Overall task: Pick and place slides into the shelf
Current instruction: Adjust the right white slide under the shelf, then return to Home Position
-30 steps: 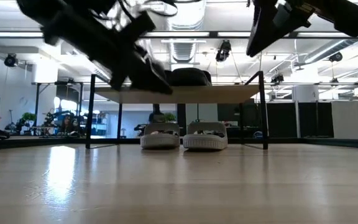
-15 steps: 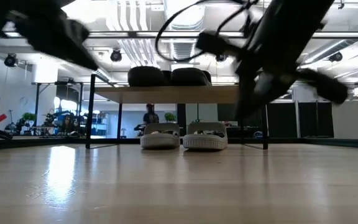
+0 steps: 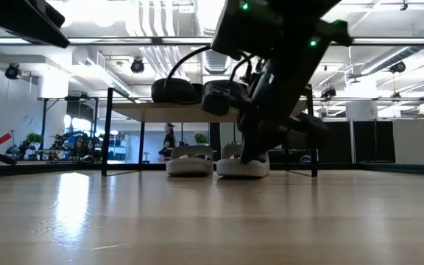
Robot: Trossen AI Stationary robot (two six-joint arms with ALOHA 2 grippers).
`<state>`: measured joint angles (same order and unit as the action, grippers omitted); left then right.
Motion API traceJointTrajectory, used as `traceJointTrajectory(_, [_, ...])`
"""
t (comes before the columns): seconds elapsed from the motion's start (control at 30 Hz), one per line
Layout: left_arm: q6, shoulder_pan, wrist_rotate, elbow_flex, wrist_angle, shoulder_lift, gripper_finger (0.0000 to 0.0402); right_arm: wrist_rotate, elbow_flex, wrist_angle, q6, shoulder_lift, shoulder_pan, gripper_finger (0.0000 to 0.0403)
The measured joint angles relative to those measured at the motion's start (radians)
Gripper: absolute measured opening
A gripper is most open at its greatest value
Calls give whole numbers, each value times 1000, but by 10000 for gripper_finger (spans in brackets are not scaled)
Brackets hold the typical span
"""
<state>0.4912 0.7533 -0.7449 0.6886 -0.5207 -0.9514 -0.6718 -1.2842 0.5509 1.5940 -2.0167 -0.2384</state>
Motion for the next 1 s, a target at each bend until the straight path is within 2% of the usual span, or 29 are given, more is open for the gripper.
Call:
traceJointTrajectory(0.2, [0,4,-47,-7,-68,49,0,38,9,-9,-111,0,72,8])
traceJointTrajectory(0.43, [-4,4,-76,-10,-117,70,0,-57,8,-2,-72,0,109,8])
traceJointTrajectory(0.6, [-6,4,-76,-23,-124,64,0,-67,-43,-5,-95,0,78,9])
traceJointTrajectory(0.73, [-1,-16,-65,-21,-119,75,0,-53,-127,-7,-121,21,3,8])
traceJointTrajectory(0.8, [-23,-42,-7,-10,-94,98,0,-22,-177,-5,-162,48,-42,9])
traceJointTrajectory(0.93, [-164,-139,287,-19,96,172,0,62,-285,98,-268,105,-126,9])
traceJointTrajectory(1.0, [-207,-202,397,-32,172,207,0,94,-333,142,-263,132,-163,8])
